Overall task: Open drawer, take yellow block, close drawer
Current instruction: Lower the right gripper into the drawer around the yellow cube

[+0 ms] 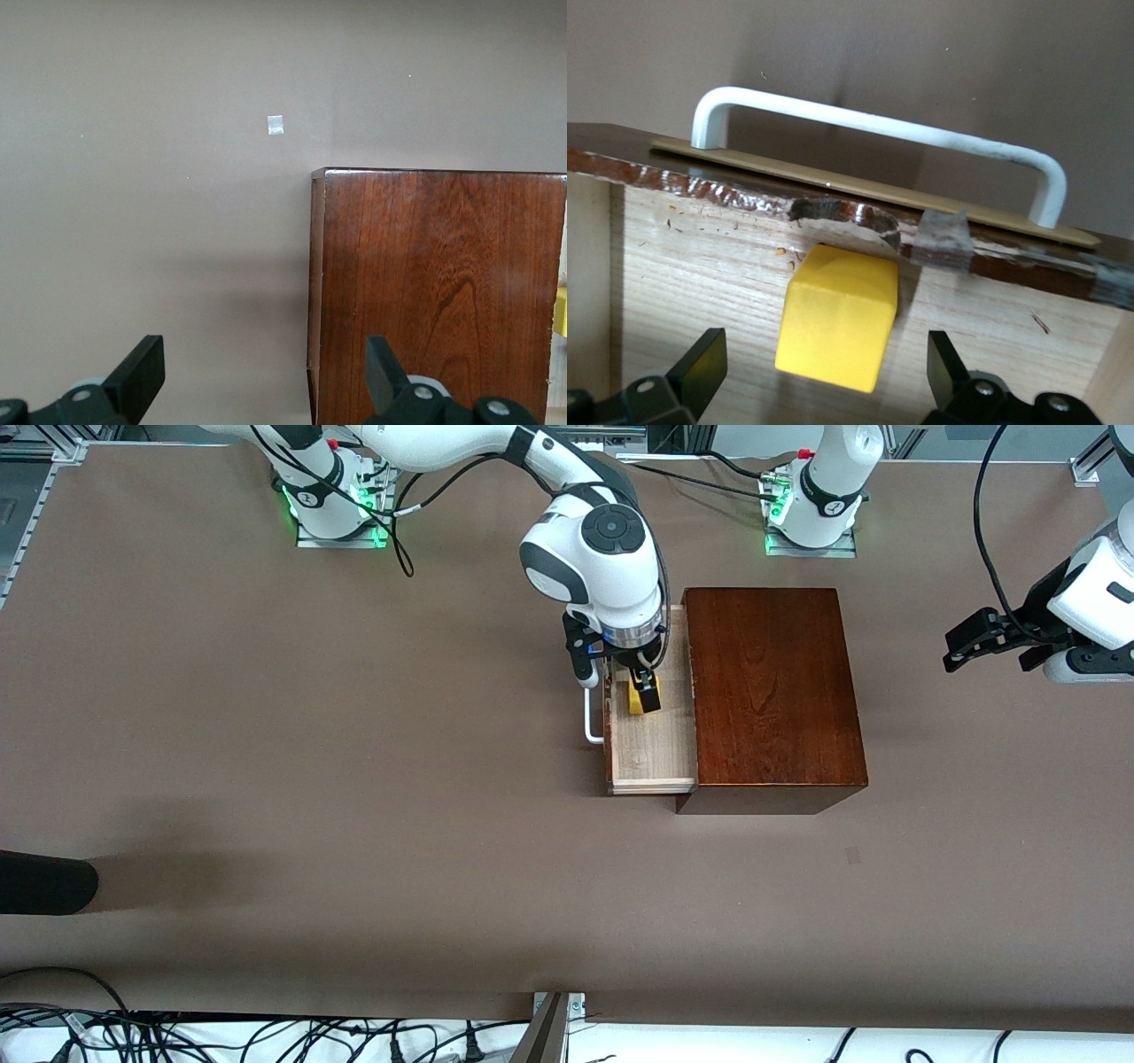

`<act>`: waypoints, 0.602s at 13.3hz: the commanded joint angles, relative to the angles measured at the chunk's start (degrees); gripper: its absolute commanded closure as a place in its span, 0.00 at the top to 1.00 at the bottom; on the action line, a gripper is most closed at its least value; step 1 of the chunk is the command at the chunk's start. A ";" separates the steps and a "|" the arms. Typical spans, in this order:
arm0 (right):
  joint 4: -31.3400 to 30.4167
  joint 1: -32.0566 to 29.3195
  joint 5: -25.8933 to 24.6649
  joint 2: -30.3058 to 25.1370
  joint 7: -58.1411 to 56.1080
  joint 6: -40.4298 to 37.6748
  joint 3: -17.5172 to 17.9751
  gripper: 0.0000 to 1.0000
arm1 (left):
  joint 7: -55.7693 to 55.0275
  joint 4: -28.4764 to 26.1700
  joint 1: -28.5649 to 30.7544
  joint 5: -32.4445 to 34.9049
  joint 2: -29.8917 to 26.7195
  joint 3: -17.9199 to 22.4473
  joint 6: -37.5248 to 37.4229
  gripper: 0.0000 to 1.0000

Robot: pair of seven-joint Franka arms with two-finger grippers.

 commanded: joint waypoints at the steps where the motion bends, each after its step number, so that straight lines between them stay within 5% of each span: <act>1: 2.36 0.80 -1.15 1.91 0.83 0.36 -0.42 1.00 | 1.13 1.62 0.48 -0.31 0.95 -0.14 -0.14 1.00; 8: 2.36 0.62 -1.15 3.14 0.92 1.94 -0.59 1.00 | 1.13 1.62 0.48 -0.30 1.03 -0.05 0.04 1.00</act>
